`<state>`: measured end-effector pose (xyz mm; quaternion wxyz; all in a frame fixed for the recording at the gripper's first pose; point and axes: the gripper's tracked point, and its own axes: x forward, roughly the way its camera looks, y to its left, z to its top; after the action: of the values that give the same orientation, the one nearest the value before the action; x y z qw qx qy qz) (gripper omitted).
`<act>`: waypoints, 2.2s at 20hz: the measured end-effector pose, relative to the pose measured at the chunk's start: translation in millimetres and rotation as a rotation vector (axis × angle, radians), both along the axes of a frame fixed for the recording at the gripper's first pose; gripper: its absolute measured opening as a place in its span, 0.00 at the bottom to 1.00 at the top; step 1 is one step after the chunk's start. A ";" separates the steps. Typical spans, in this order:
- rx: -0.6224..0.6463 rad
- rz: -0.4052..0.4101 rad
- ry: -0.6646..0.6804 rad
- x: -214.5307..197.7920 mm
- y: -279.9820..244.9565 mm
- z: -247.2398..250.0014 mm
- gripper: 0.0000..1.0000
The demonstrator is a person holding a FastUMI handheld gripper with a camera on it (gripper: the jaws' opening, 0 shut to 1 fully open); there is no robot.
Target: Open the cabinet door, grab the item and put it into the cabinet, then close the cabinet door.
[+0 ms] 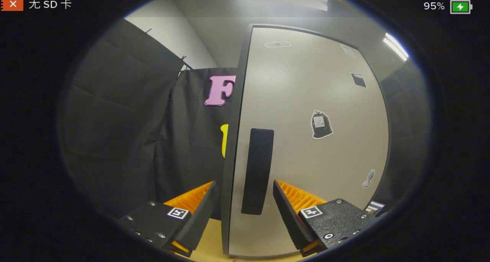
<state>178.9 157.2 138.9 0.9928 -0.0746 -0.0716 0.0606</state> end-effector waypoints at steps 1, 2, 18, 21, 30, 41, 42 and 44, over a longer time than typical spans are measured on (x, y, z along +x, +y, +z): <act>0.021 -0.034 -0.010 4.8 -10.2 4.7 0.87; 0.050 -0.039 -0.023 8.3 -14.6 10.0 0.84; 0.031 0.175 0.050 -31.0 -10.5 14.5 0.16; 0.045 0.254 0.057 -54.4 -14.5 19.1 0.16; 0.078 0.471 0.111 -68.7 -36.3 19.6 0.16; 0.048 0.582 0.132 -81.9 -89.5 22.8 0.16; 0.043 0.571 0.127 -82.5 -94.2 23.5 0.16; 0.001 0.528 0.094 -84.7 -104.4 23.9 0.15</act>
<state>94.3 52.7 162.8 0.9449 -0.0501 -0.0426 0.3207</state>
